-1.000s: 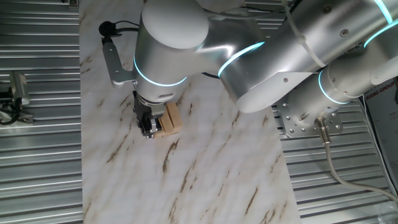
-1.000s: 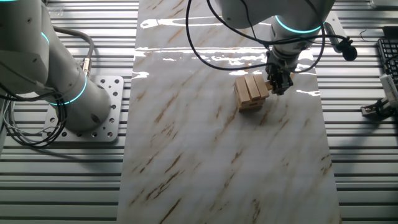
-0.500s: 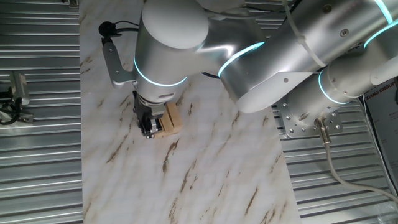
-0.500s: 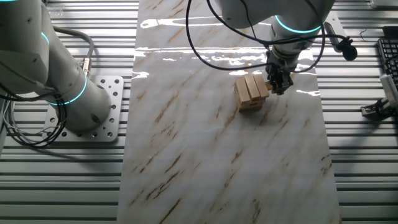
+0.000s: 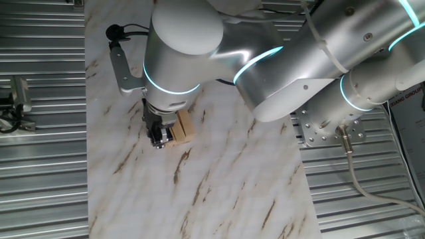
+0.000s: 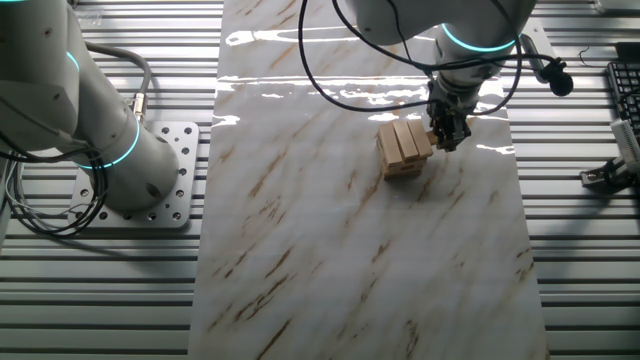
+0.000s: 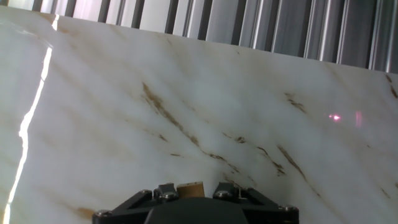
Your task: Play Jenga
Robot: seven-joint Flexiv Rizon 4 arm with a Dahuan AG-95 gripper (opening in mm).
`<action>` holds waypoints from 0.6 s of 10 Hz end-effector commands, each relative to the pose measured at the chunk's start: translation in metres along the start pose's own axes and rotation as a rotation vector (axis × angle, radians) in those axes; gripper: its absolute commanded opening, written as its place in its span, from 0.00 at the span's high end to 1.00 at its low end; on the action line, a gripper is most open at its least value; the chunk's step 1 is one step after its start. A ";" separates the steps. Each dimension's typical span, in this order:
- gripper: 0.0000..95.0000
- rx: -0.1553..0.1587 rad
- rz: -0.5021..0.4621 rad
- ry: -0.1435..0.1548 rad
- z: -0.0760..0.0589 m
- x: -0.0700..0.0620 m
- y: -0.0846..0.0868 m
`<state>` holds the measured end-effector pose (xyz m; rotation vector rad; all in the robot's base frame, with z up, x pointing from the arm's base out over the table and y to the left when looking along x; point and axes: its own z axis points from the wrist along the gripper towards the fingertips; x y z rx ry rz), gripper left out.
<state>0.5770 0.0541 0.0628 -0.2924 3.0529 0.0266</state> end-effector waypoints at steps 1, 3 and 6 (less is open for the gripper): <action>0.60 -0.001 0.000 -0.001 0.001 0.000 0.000; 0.60 -0.001 0.000 -0.001 0.001 0.000 0.000; 0.60 -0.001 -0.002 -0.001 0.003 0.000 0.000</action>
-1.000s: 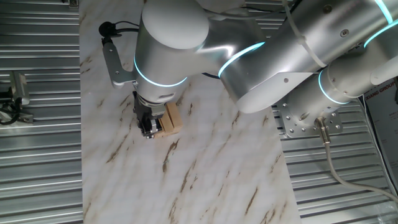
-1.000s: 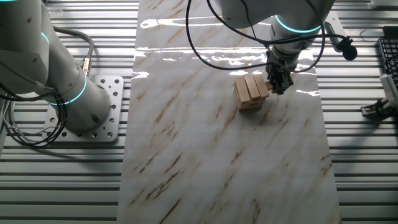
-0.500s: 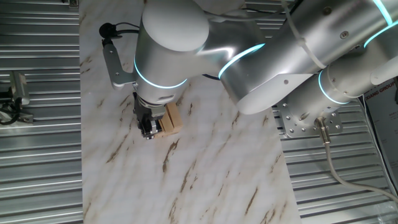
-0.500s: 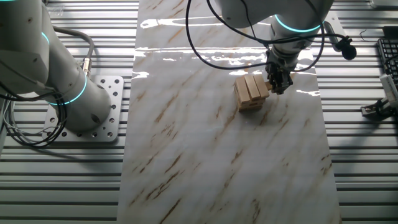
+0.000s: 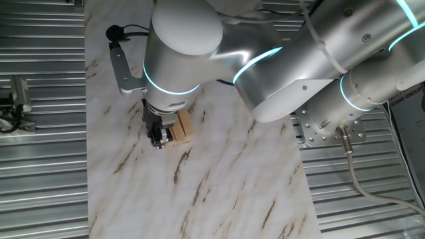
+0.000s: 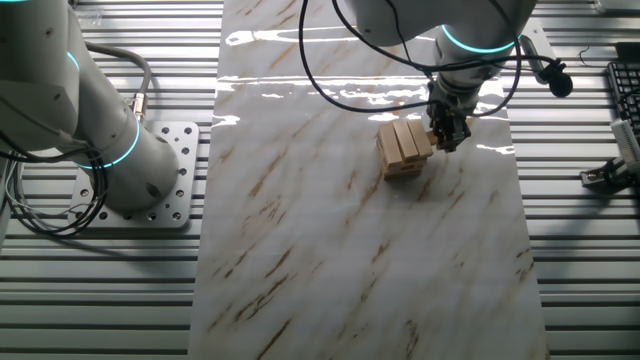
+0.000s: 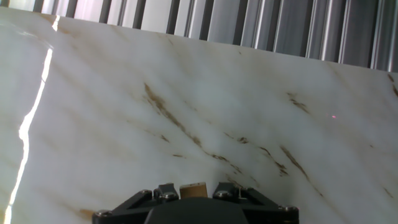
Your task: Play Jenga
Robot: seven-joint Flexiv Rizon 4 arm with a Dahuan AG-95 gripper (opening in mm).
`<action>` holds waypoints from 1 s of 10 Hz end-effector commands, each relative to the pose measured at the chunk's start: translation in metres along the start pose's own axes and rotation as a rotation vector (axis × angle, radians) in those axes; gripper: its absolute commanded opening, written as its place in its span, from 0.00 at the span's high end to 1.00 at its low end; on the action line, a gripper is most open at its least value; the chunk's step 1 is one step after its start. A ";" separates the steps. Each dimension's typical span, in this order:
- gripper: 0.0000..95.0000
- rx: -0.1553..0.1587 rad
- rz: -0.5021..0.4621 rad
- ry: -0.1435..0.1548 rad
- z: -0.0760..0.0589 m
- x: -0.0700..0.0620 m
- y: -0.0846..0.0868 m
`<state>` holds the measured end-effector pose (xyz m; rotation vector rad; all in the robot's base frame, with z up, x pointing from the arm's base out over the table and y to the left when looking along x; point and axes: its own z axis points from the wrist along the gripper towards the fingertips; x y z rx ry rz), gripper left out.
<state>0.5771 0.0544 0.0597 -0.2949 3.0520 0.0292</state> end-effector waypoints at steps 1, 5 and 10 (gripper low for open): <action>0.60 0.000 0.000 0.000 0.001 0.000 0.000; 0.60 0.001 0.000 0.000 0.003 0.000 0.000; 0.60 0.002 -0.001 0.000 0.008 0.000 0.000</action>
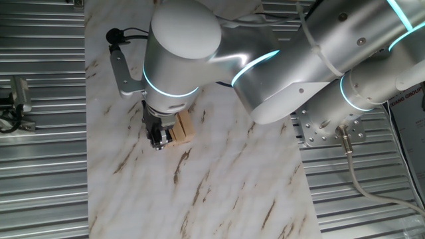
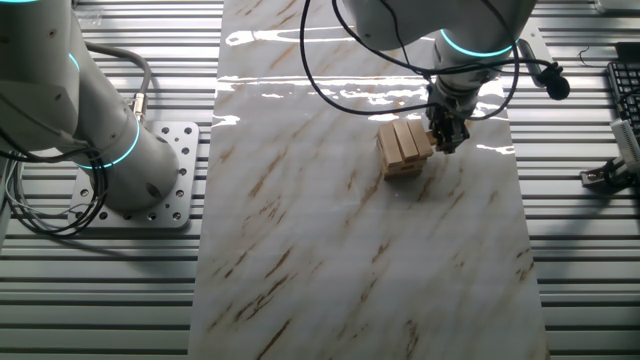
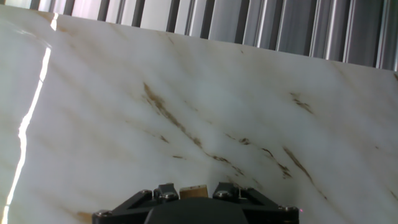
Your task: Play Jenga
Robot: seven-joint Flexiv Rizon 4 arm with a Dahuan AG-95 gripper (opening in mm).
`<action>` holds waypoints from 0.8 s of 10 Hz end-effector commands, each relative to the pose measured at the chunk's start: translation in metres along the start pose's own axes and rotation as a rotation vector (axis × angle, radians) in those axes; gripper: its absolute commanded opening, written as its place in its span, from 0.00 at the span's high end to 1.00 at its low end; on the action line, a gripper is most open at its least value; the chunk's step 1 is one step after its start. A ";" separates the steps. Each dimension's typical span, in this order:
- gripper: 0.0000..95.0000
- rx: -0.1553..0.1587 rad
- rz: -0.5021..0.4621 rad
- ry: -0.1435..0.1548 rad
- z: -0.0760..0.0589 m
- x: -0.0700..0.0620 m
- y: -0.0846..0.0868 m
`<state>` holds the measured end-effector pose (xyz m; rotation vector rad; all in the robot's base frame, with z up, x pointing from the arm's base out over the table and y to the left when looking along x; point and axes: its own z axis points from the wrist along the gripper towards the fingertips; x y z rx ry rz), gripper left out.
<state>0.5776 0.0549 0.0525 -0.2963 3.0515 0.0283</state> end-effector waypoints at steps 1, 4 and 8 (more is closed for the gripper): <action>0.60 0.000 0.001 0.000 0.001 0.000 0.000; 0.60 -0.001 0.002 -0.002 0.002 0.000 0.000; 0.80 -0.001 0.004 -0.004 0.002 0.000 0.000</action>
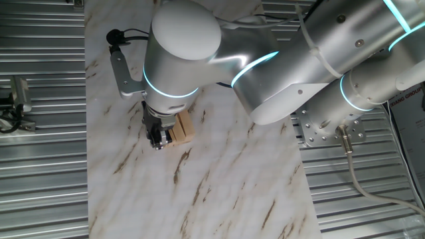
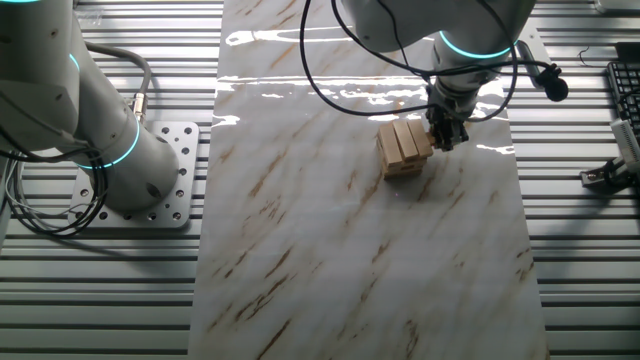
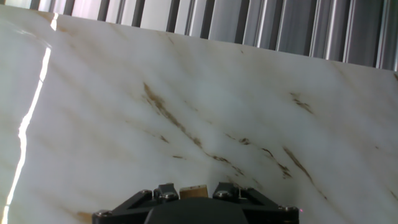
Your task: Play Jenga
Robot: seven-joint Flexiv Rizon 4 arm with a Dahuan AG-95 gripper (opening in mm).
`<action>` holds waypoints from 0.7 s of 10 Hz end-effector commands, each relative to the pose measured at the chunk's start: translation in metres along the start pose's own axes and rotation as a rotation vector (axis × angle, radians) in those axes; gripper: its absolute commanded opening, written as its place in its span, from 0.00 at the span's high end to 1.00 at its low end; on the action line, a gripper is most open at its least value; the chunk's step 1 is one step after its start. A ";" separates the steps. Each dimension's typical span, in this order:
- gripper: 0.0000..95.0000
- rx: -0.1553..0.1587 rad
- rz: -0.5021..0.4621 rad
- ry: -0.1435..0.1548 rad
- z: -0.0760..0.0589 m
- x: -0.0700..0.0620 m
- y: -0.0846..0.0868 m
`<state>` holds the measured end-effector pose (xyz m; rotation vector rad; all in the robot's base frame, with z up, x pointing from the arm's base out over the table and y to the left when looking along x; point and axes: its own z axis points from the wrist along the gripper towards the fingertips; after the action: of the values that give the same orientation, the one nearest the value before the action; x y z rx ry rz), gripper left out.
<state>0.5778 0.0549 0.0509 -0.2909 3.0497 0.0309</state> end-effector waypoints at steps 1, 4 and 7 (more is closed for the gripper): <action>0.80 0.001 0.001 -0.002 0.000 0.000 0.000; 0.80 0.002 0.005 -0.005 0.000 0.001 0.000; 1.00 -0.002 0.011 -0.008 0.000 0.001 0.000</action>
<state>0.5772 0.0547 0.0509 -0.2741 3.0449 0.0343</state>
